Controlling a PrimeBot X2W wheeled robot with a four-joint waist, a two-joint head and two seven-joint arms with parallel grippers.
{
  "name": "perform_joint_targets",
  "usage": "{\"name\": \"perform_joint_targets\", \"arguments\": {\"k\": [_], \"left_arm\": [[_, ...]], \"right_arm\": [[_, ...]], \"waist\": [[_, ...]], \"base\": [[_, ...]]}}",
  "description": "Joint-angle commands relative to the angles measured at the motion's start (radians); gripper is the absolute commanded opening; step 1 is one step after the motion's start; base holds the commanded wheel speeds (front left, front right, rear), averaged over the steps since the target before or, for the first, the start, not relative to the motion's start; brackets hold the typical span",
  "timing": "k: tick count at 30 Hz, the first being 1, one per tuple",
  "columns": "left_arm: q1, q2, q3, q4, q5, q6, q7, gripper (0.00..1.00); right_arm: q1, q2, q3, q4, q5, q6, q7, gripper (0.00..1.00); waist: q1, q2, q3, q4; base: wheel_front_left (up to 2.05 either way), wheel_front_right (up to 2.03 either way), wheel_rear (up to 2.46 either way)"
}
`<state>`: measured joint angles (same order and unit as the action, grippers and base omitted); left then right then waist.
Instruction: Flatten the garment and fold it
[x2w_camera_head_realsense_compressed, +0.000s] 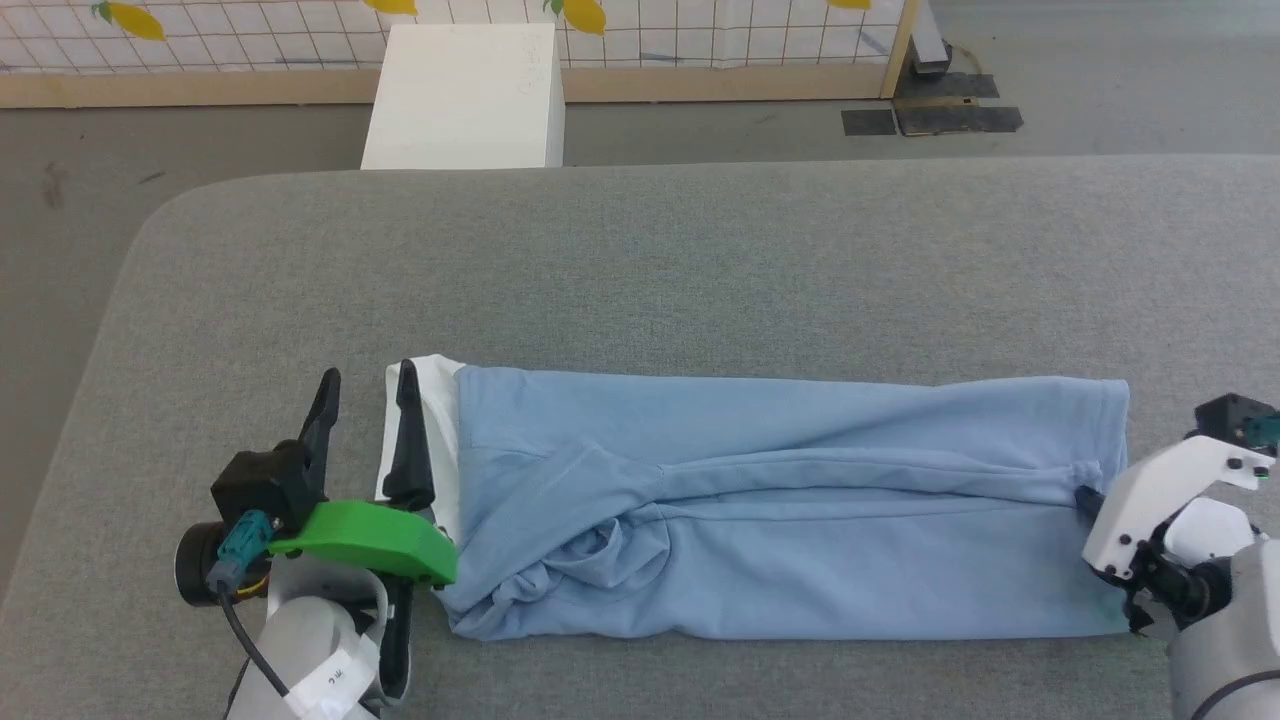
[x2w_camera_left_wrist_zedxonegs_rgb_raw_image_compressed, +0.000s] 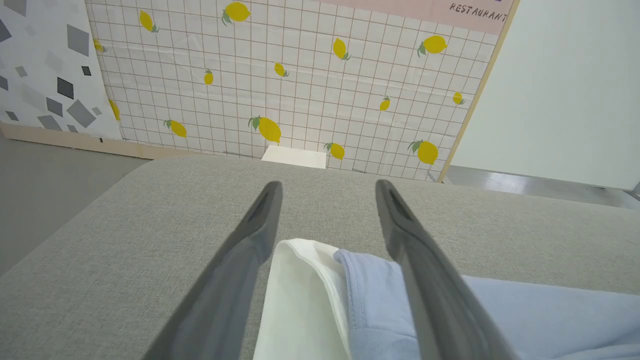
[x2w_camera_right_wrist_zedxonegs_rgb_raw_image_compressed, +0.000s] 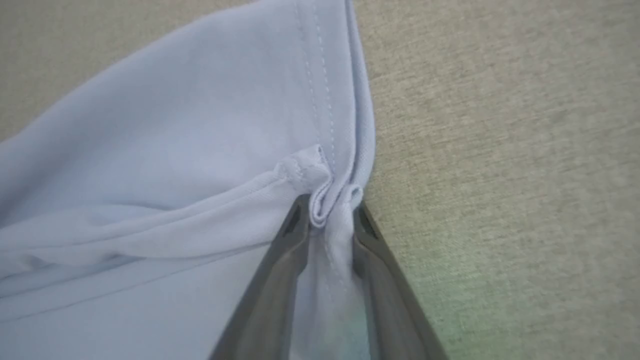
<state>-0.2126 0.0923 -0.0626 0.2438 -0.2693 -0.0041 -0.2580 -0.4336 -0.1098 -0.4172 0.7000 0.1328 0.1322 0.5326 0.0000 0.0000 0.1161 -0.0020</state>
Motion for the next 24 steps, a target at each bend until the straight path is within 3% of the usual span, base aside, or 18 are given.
{"name": "perform_joint_targets", "arguments": {"k": [1,8,16,20,24], "left_arm": [[-0.020,-0.006,0.008,0.004,0.012,-0.008,-0.004,1.00],[-0.030,-0.022,0.028,0.024,0.030,-0.034,-0.004,1.00],[-0.039,-0.033,0.037,0.038,0.044,-0.053,-0.004,1.00],[-0.039,-0.037,0.040,0.044,0.049,-0.058,-0.004,1.00],[-0.036,-0.039,0.046,0.048,0.051,-0.060,-0.004,1.00]], "right_arm": [[0.011,0.012,0.012,0.015,-0.001,-0.002,0.009,0.00],[0.031,-0.061,-0.016,-0.021,-0.064,-0.002,-0.078,0.00],[0.068,-0.170,-0.181,-0.054,-0.259,-0.002,-0.229,0.00],[0.080,-0.168,-0.239,-0.083,-0.336,-0.002,-0.266,0.00],[0.082,-0.156,-0.224,-0.109,-0.338,-0.002,-0.271,0.00]], "waist": [[0.0000,0.0000,0.001,-0.001],[0.0000,0.0000,0.003,0.002],[0.0000,0.0000,0.012,0.014],[0.0000,0.0000,0.012,0.017],[0.0000,0.0000,0.009,0.016]], "base": [[0.00,0.00,0.00],[0.00,0.00,0.00],[0.00,0.00,0.00],[0.00,0.00,0.00],[0.00,0.00,0.00]]}}
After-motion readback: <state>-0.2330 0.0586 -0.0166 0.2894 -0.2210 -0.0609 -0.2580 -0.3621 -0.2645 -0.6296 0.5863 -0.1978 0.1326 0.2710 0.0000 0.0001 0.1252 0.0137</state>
